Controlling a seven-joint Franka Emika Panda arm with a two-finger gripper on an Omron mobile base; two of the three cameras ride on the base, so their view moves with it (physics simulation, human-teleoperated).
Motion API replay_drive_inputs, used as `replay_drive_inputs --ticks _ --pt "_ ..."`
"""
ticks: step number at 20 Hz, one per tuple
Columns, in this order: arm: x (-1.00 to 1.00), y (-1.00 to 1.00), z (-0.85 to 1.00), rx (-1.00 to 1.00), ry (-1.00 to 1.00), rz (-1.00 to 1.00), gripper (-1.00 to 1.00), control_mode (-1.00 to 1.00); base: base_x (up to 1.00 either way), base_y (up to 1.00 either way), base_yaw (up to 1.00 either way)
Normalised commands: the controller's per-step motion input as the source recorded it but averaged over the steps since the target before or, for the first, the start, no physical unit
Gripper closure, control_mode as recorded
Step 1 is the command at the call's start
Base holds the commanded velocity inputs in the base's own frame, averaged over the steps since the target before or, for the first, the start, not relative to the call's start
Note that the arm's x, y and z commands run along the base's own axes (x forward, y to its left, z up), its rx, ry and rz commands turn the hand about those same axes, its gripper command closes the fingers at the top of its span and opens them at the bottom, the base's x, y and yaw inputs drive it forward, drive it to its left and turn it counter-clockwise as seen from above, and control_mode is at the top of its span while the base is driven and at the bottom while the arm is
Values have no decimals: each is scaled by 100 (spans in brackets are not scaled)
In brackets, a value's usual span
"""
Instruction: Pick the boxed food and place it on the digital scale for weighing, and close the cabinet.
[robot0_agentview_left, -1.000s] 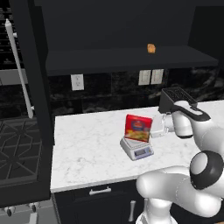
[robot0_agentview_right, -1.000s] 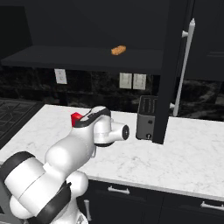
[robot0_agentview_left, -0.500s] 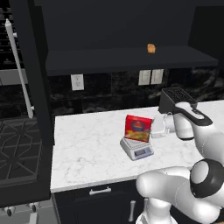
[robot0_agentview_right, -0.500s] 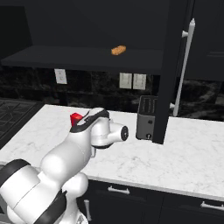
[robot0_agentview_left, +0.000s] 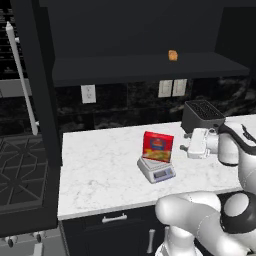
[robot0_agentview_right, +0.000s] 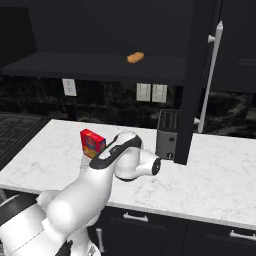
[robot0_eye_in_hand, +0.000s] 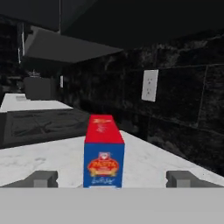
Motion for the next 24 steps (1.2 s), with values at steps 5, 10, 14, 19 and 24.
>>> replay_drive_inputs --ticks 5,10,14,19,24 --pt "-66 -37 9 20 -43 -4 -100 -100 0 0 0" --pt "-56 -64 34 32 -56 -3 -100 -100 0 0 0" --pt "-27 -75 48 25 -37 -4 -100 -100 0 0 0" --pt "-24 -76 60 22 -23 -1 -100 -100 0 0 0" --pt "-34 -94 66 16 -15 0 -100 -100 0 0 0"
